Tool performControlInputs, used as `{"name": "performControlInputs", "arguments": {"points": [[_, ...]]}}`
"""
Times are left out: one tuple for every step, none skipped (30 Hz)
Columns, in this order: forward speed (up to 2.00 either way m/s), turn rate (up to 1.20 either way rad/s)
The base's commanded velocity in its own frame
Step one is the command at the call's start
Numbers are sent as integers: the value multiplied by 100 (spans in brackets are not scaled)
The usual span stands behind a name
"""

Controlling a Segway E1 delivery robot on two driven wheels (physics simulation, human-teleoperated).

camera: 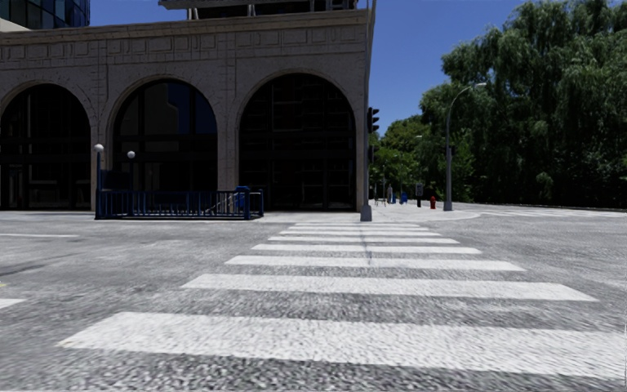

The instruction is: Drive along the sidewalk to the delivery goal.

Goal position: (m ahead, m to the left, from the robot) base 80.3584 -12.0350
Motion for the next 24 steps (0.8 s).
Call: {"name": "performControlInputs", "arguments": {"points": [[192,0],[192,0],[192,0],[192,0],[192,0],[192,0],[192,0],[192,0],[192,0],[192,0],[192,0],[192,0],[192,0],[192,0],[192,0],[192,-21],[192,-21],[191,-29],[191,-31],[191,-31],[191,-26],[191,-26],[190,-11],[190,0]]}}
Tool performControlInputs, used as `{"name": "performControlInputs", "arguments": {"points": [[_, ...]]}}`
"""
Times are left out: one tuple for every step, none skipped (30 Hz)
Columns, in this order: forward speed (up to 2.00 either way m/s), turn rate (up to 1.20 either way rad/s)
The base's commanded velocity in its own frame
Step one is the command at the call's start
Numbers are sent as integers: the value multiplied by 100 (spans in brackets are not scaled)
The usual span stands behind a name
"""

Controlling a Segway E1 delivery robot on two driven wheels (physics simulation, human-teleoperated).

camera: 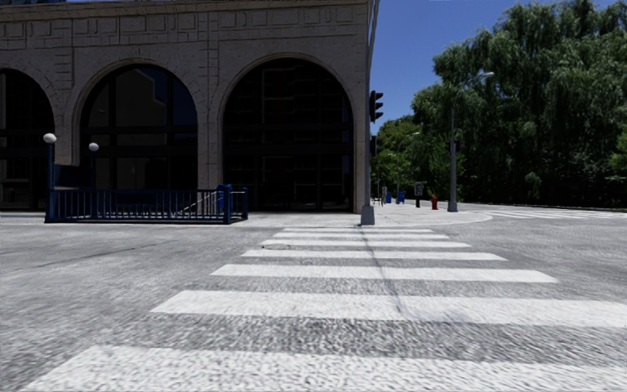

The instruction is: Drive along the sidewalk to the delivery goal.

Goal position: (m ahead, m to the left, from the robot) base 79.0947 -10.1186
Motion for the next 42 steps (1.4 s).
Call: {"name": "performControlInputs", "arguments": {"points": [[190,0],[190,0],[190,0],[190,0],[190,0],[190,0],[190,0],[190,0],[190,-2],[190,-2],[190,-13],[190,-20],[190,-20],[190,-22],[190,-22],[190,-22],[190,-22],[190,-20],[190,-13],[190,-11],[190,-11],[190,-11],[190,-19],[190,-25],[189,-26],[189,-26],[189,-26],[188,-27],[188,-27],[188,-20],[188,-1],[187,0],[187,0],[187,0],[187,0],[187,0],[187,0],[187,0],[187,0],[187,0],[187,0],[187,0]]}}
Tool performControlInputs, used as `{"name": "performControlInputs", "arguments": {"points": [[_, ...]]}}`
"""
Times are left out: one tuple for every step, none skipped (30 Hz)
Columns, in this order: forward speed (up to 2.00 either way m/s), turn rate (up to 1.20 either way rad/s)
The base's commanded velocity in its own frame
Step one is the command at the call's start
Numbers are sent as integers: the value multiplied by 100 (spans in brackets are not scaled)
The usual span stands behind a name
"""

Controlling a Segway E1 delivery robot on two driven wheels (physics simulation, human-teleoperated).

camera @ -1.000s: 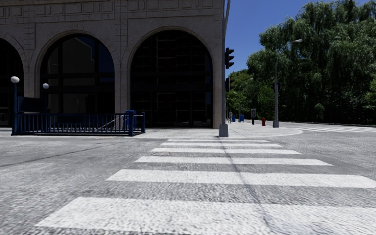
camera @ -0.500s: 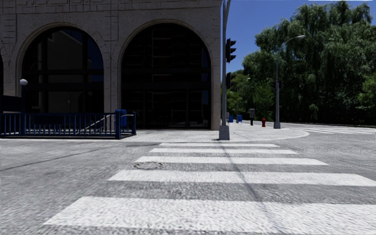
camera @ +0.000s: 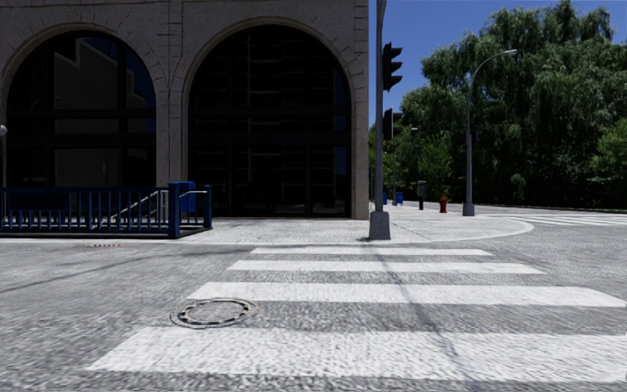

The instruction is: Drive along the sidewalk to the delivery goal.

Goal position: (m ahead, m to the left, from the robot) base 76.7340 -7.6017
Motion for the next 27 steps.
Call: {"name": "performControlInputs", "arguments": {"points": [[187,0],[187,0],[187,0],[187,0],[186,0],[185,0],[181,0],[181,0],[177,0],[174,0],[173,0],[173,0],[173,0],[173,0],[173,0],[173,0],[173,0],[173,0],[173,0],[173,-3],[173,-3],[173,-5],[173,-7],[173,-7],[173,-7],[173,-8],[173,-8]]}}
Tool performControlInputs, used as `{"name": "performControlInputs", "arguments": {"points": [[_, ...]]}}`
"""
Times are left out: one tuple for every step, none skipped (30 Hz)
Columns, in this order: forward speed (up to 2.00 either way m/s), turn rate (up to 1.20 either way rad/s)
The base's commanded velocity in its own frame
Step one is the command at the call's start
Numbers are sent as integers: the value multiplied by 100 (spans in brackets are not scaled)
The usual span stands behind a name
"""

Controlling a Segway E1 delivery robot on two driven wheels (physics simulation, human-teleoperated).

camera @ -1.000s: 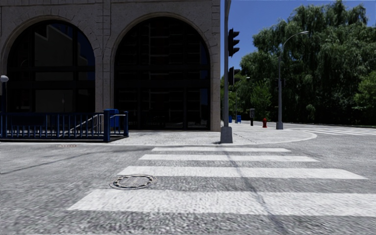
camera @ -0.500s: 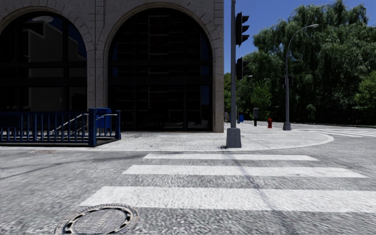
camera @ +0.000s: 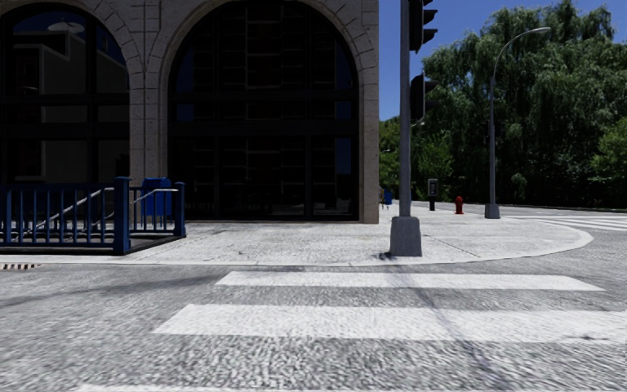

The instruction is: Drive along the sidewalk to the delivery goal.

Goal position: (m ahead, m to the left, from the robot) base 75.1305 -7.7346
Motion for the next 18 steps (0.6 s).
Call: {"name": "performControlInputs", "arguments": {"points": [[174,0],[174,0],[183,0],[187,0],[187,0],[188,0],[188,0],[188,0],[188,0],[188,0],[188,0],[188,0],[188,0],[188,0],[186,0],[186,0],[186,0],[185,-1]]}}
